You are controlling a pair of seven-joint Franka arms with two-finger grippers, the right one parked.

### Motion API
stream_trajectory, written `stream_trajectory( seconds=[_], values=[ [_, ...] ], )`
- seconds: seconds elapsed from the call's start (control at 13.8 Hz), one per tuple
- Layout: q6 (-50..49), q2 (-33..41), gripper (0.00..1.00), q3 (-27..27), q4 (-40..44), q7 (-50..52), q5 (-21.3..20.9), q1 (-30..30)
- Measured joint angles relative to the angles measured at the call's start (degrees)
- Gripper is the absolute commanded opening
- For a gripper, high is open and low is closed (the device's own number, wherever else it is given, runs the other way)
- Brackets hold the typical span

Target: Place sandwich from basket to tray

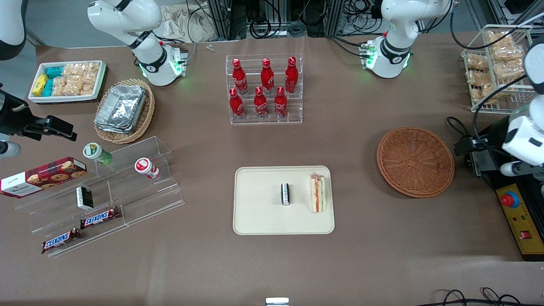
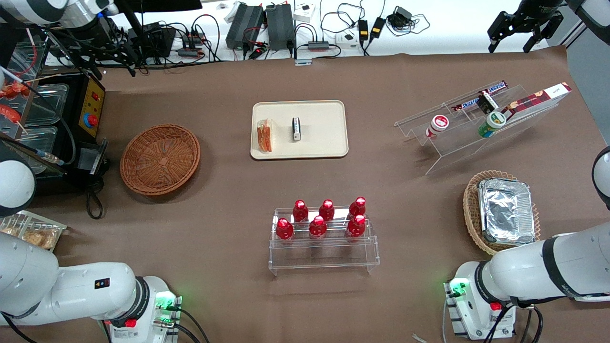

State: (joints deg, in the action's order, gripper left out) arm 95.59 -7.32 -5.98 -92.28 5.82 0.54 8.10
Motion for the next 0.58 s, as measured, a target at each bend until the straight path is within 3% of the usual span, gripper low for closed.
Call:
stream_trajectory(
  seconds=[0.58],
  values=[
    [-0.1,-0.5,1.0,-0.8,1.1,7.4,-0.1,-1.6]
  ],
)
